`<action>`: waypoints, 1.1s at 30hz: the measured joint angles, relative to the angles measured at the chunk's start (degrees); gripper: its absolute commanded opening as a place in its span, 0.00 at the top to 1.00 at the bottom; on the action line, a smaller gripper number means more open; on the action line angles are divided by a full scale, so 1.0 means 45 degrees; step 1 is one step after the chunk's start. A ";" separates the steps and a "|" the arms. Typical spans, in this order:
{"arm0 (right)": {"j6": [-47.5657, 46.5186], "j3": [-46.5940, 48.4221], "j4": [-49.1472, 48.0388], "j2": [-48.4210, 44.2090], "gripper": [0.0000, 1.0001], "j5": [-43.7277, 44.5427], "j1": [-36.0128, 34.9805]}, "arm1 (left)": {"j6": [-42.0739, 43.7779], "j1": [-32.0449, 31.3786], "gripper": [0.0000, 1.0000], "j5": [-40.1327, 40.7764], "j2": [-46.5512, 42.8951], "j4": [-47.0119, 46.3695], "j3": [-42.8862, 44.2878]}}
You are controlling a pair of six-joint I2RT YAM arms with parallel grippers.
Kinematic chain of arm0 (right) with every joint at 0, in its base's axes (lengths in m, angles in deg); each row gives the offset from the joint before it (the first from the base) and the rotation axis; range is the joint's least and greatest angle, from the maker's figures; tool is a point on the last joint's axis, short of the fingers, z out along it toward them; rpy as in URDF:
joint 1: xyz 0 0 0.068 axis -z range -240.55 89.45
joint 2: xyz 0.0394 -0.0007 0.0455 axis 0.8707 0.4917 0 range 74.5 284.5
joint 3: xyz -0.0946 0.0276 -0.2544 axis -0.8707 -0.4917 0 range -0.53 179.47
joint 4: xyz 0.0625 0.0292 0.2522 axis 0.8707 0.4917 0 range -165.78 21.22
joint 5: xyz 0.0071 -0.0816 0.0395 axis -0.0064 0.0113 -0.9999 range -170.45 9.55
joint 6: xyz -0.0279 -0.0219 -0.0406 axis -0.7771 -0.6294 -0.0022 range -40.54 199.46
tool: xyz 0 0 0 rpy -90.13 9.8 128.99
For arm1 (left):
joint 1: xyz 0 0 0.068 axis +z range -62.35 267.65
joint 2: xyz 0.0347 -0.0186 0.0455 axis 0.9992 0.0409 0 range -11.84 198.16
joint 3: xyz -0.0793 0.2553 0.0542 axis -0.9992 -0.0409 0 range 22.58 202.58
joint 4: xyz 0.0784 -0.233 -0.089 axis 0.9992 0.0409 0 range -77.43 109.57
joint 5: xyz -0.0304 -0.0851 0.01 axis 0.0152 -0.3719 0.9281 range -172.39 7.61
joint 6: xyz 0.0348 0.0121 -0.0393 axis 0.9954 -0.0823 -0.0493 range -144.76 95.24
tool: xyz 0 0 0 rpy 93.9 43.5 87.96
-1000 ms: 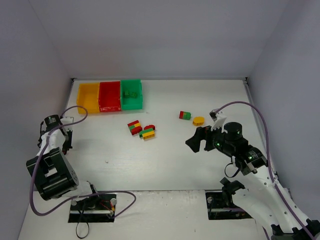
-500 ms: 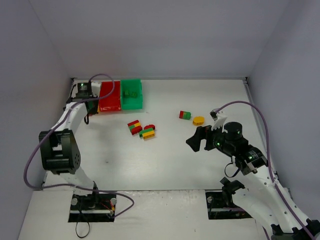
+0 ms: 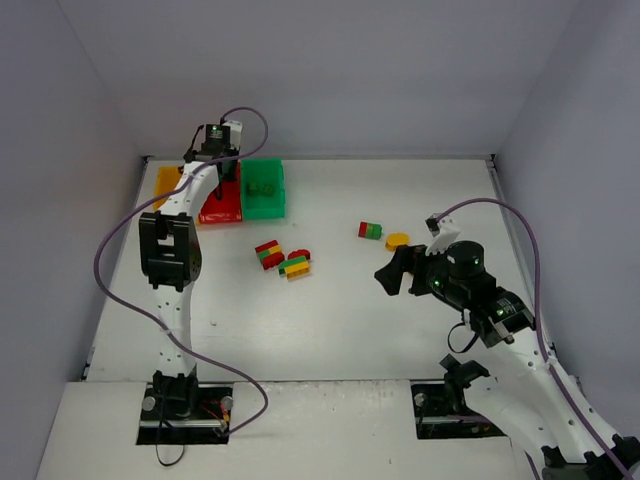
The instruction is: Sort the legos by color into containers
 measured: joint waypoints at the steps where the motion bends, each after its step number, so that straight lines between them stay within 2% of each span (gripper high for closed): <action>1: 0.0068 0.0019 0.0000 0.0034 0.00 0.0073 0.0000 | -0.0092 0.0015 0.76 0.0121 0.0131 0.0049 0.0010; 2: 0.0121 0.0044 0.0000 0.0073 0.00 0.0170 0.0000 | -0.0131 0.0024 0.74 0.0219 0.0214 0.0136 0.0005; 5: 0.0243 0.0102 0.0000 0.0253 0.00 0.0403 0.0000 | -0.0189 0.0073 0.59 0.0418 0.0291 0.0267 -0.0151; 6: 0.0248 0.0107 0.0000 0.0311 0.00 0.0452 0.0000 | -0.0219 0.0078 0.51 0.0466 0.0267 0.0262 -0.0223; 13: 0.0223 0.0121 0.0010 0.0607 0.00 0.0792 0.0000 | -0.0301 -0.0243 0.47 0.1010 -0.0831 0.0248 -0.1671; 15: 0.0170 0.0151 0.0005 0.0617 0.00 0.0928 0.0000 | -0.0466 -0.0583 0.43 0.1083 -0.1846 0.0267 -0.2380; 16: 0.0126 0.0165 0.0010 0.0627 0.00 0.1005 0.0000 | -0.0597 -0.0821 0.36 0.1117 -0.2535 0.0160 -0.2803; 17: 0.0097 0.0185 0.0005 0.0661 0.00 0.1049 0.0000 | -0.0738 -0.1093 0.33 0.1127 -0.3298 0.0044 -0.3283; 25: -0.0005 0.0389 0.0005 0.1311 0.00 0.1739 0.0000 | -0.3060 -0.3662 0.31 0.1253 -0.8986 -0.0097 -0.5746; 27: 0.0000 0.0486 0.0019 0.1637 0.00 0.1991 0.0000 | -0.3497 -0.4284 0.21 0.1321 -1.0214 -0.0306 -0.6985; 29: 0.0000 0.0631 0.0034 0.1977 0.00 0.2176 0.0000 | -0.4133 -0.4711 0.18 0.1098 -1.1162 -0.0253 -0.8053; 32: -0.0005 0.0860 0.0034 0.2501 0.00 0.2443 0.0000 | -0.5017 -0.4833 0.03 0.0651 -1.1978 -0.0257 -0.9151; 33: -0.0005 0.0942 0.0039 0.2667 0.00 0.2540 0.0000 | -0.5241 -0.4789 0.03 0.0471 -1.2196 -0.0321 -0.9505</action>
